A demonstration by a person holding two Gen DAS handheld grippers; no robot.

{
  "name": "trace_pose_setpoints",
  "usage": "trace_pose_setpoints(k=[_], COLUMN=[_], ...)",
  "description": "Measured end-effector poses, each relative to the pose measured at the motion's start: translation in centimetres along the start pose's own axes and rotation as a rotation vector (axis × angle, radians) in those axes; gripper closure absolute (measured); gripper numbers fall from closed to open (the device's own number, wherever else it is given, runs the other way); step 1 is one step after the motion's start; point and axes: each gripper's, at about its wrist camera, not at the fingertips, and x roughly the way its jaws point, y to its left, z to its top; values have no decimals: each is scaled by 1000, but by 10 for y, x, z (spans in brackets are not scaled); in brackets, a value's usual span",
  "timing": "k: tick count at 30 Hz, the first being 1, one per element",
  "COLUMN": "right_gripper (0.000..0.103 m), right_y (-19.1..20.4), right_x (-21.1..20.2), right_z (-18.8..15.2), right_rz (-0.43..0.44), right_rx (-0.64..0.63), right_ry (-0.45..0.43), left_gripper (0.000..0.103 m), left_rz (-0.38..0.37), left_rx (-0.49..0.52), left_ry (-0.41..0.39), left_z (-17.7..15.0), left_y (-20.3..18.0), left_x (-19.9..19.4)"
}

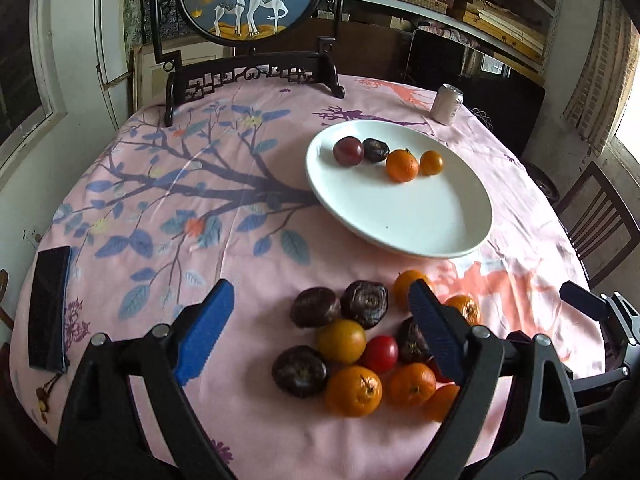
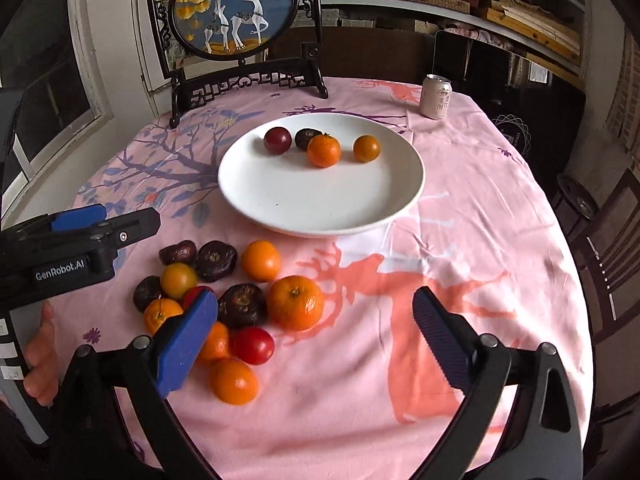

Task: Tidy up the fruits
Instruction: 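Release the plum and mandarin onto the white plate with both grippers, then grasp an orange with the right gripper while the left grasps a mandarin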

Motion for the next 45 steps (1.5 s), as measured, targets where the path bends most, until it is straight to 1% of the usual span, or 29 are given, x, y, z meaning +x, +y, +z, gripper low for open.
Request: trace_pose_setpoints(k=[2, 10, 15, 17, 19, 21, 24, 25, 26, 27, 28, 29, 30, 31, 32, 34, 37, 39, 40, 43, 45], right_gripper=[5, 5, 5, 5, 5, 5, 5, 12, 28, 35, 47, 54, 57, 63, 66, 67, 67, 67, 67, 67, 67], right_y=[4, 15, 15, 16, 22, 30, 38, 40, 41, 41, 40, 40, 40, 41, 41, 37, 25, 13, 8, -4, -8], right_x=[-7, -26, -23, -19, -12, -3, 8, 11, 15, 19, 23, 28, 34, 39, 41, 35, 22, 16, 15, 11, 10], right_z=[-5, -14, -25, -33, -44, -56, -63, -63, -63, -62, -62, -61, -61, -61, -61, -62, -64, -66, -68, -71, -73], right_rz=[-15, -19, -19, 1, 51, 102, 160, 172, 179, 186, 200, 209, 204, 199, 192, 196, 124, 102, 98, 102, 112], right_rx=[-6, -10, -4, 2, -9, -19, -15, -13, -12, -8, -1, 3, 0, -4, -3, 12, 17, 44, 56, 82, 91], right_ry=[-8, -36, -7, 13, 46, 86, 103, 106, 110, 118, 128, 137, 149, 160, 162, 149, 115, 107, 105, 97, 93], left_gripper=[13, 13, 13, 13, 13, 13, 13, 13, 13, 13, 13, 13, 13, 13, 13, 13, 13, 14, 14, 23, 38], left_rz=[4, -6, 17, 23, 55, 86, 92, 86, 78, 73, 72, 70, 64, 54, 40, 16, -30, -45, -40, -22, -15], left_rx=[5, 28, 23, 11, 11, 12, -8, -8, -6, 0, 8, 17, 25, 30, 36, 55, 87, 111, 120, 109, 91], left_ry=[-7, -32, -21, -13, -14, 6, 35, 43, 52, 60, 63, 62, 63, 66, 69, 83, 113, 132, 139, 157, 173], left_z=[-7, -22, -32, -37, -43, -50, -61, -64, -66, -69, -72, -73, -75, -76, -76, -77, -80, -84, -85, -84, -81], left_y=[0, -3, 6, 14, 22, 30, 44, 47, 49, 50, 49, 47, 45, 42, 38, 28, 10, -2, -7, -11, -11], left_x=[-6, -27, -26, -25, -22, -17, -13, -13, -14, -15, -17, -18, -19, -19, -18, -15, -6, 0, 4, 15, 24])
